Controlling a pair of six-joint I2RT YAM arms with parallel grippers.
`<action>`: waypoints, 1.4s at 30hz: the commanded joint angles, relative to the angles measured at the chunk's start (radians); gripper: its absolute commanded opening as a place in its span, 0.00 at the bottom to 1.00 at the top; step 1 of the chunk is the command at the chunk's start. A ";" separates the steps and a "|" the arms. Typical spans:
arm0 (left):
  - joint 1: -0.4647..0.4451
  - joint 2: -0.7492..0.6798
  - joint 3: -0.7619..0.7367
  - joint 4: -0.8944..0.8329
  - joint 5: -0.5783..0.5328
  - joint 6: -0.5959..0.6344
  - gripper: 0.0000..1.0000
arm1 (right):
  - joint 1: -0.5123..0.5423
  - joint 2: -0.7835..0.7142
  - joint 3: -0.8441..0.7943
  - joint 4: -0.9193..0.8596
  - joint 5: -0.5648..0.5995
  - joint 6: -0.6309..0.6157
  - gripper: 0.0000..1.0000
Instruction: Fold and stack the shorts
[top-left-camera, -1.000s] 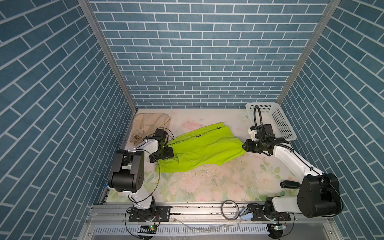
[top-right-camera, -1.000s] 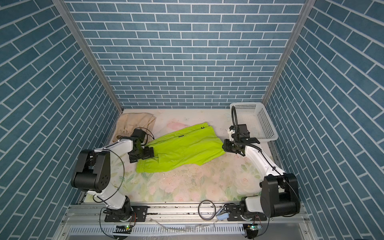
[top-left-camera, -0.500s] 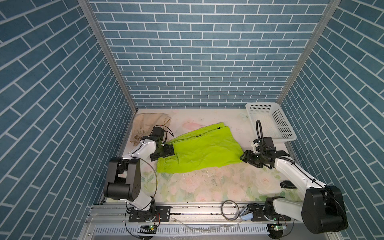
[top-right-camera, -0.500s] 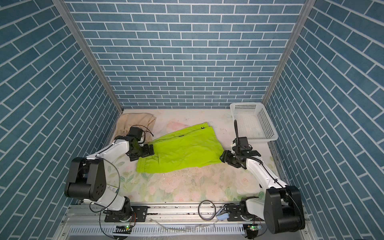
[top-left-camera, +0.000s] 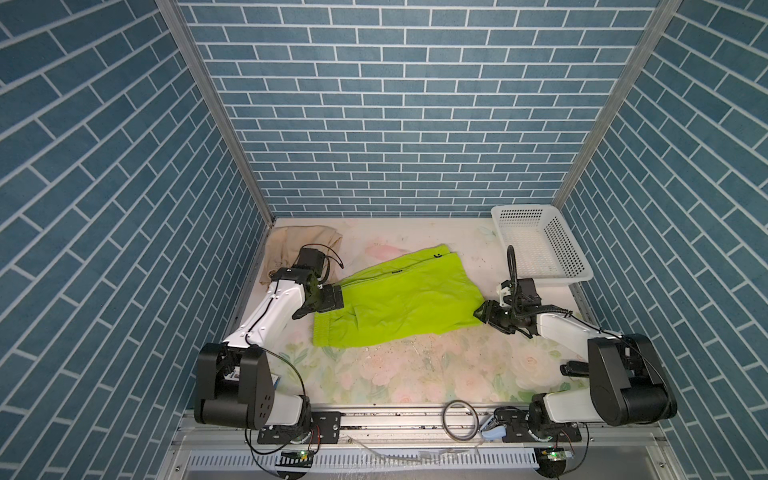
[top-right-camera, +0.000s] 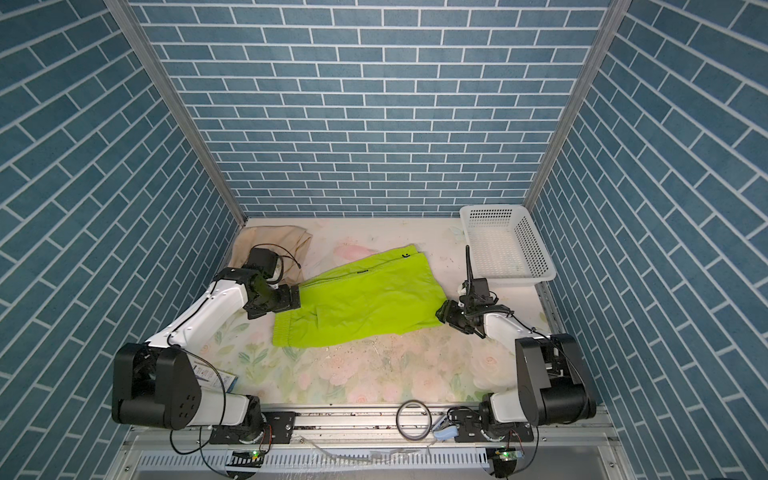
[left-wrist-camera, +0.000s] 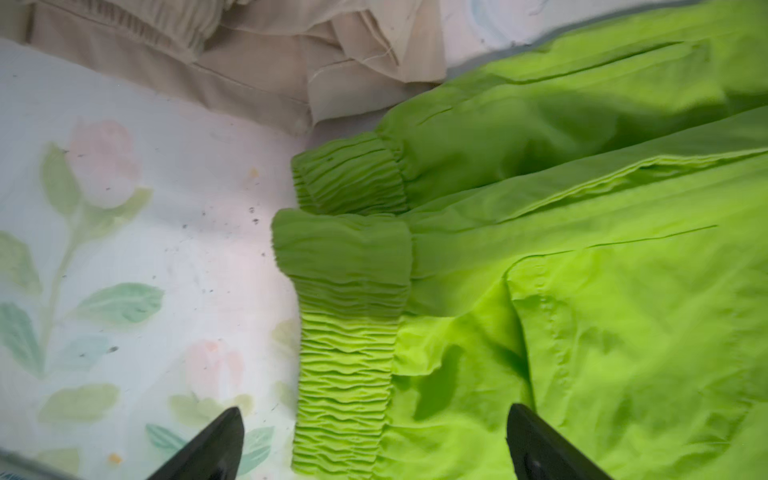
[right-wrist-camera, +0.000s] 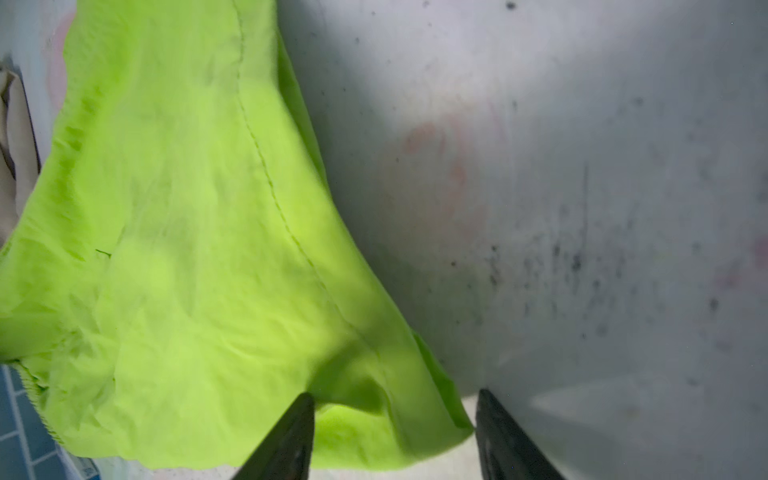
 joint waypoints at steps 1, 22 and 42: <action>0.000 0.028 0.016 -0.045 -0.064 0.020 1.00 | -0.001 0.028 0.034 0.045 -0.008 -0.042 0.45; 0.104 0.143 -0.031 0.243 0.108 -0.022 1.00 | -0.007 0.280 0.361 -0.127 -0.026 -0.290 0.80; 0.077 -0.055 0.105 0.009 0.063 0.001 1.00 | 0.029 0.566 0.569 -0.037 -0.145 -0.251 0.65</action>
